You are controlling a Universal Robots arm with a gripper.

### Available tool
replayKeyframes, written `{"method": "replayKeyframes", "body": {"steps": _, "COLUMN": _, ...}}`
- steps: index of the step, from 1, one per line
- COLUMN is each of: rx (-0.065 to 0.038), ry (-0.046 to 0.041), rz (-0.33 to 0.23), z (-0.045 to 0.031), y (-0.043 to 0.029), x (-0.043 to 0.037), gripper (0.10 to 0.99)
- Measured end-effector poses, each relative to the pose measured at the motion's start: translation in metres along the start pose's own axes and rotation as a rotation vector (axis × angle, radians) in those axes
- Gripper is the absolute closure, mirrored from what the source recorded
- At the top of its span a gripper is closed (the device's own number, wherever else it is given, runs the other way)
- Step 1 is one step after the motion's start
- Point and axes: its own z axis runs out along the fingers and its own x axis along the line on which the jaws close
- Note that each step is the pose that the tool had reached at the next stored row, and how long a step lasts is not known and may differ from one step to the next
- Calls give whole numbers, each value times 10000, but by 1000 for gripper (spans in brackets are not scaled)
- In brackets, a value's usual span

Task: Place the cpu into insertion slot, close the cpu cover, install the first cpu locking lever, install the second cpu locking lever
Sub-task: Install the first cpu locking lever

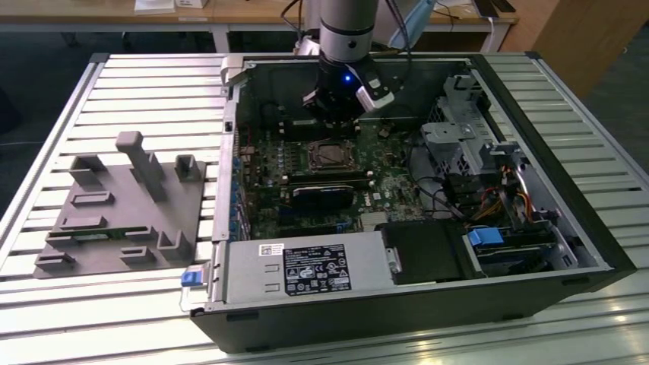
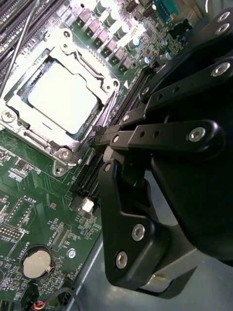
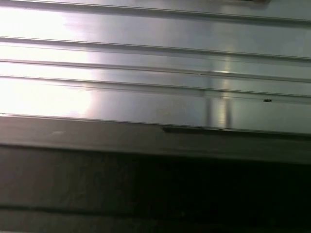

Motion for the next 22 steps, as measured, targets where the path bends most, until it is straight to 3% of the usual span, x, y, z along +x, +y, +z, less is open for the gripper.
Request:
{"method": "replayKeyframes", "body": {"steps": 8, "rx": 9, "ry": 2, "rz": 1, "z": 58, "y": 0, "x": -9, "gripper": 980}}
{"method": "replayKeyframes", "body": {"steps": 18, "rx": 15, "ry": 2, "rz": 3, "z": 66, "y": -1, "x": -10, "gripper": 980}}
{"method": "replayKeyframes", "body": {"steps": 22, "rx": 121, "ry": 6, "rz": 2, "z": 67, "y": -1, "x": -10, "gripper": 980}}
